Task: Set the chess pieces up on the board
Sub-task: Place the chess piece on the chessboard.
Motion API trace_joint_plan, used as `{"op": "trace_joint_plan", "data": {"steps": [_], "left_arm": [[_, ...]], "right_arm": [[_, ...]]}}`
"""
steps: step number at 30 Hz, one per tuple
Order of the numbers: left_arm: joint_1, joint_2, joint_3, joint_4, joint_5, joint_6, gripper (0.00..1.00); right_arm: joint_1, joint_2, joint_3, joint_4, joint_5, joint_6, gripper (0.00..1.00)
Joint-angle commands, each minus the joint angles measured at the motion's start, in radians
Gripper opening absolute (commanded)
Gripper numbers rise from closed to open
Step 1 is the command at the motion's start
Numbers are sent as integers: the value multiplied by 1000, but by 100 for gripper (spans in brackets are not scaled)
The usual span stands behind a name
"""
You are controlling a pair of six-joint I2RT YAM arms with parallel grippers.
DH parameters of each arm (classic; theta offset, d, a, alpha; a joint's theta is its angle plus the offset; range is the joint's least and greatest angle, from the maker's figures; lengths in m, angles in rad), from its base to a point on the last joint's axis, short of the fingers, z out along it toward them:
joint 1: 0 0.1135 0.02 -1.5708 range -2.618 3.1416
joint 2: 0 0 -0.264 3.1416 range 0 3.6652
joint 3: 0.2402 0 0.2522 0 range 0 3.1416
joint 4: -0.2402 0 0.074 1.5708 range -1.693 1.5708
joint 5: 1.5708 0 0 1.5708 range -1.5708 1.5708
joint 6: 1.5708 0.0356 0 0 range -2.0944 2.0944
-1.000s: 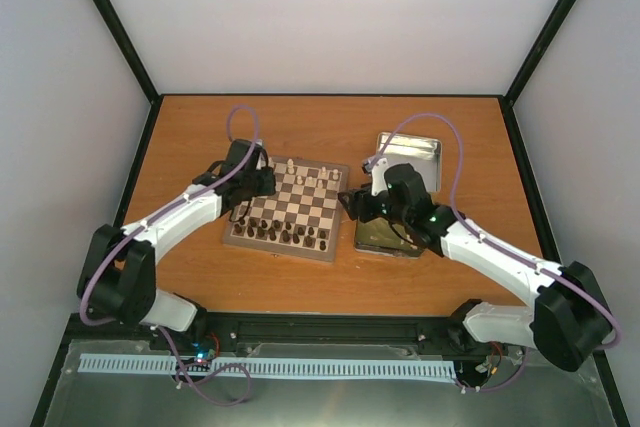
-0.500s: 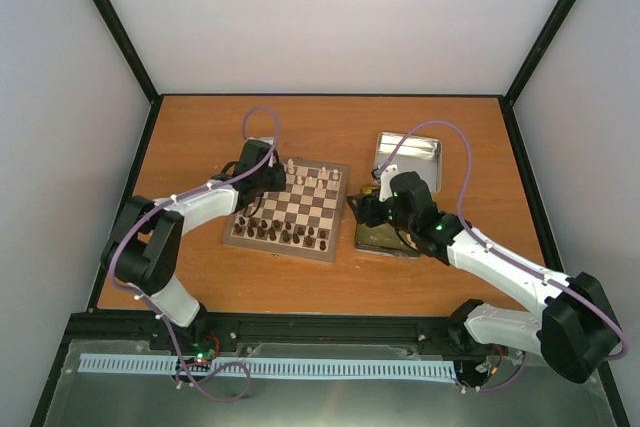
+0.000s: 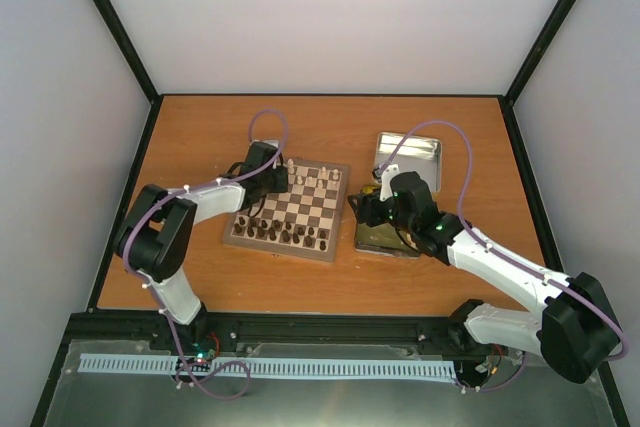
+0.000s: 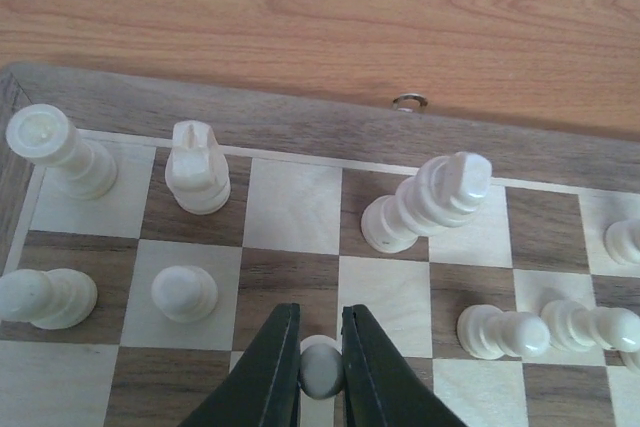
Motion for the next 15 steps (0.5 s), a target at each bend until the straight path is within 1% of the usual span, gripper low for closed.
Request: {"op": "trace_joint_plan", "data": {"steps": [1, 15], "left_arm": [[-5, 24, 39, 53, -25, 31, 4], [-5, 71, 78, 52, -49, 47, 8]], "right_arm": [[-5, -5, 6, 1, 6, 4, 74], [-7, -13, 7, -12, 5, 6, 74]]}}
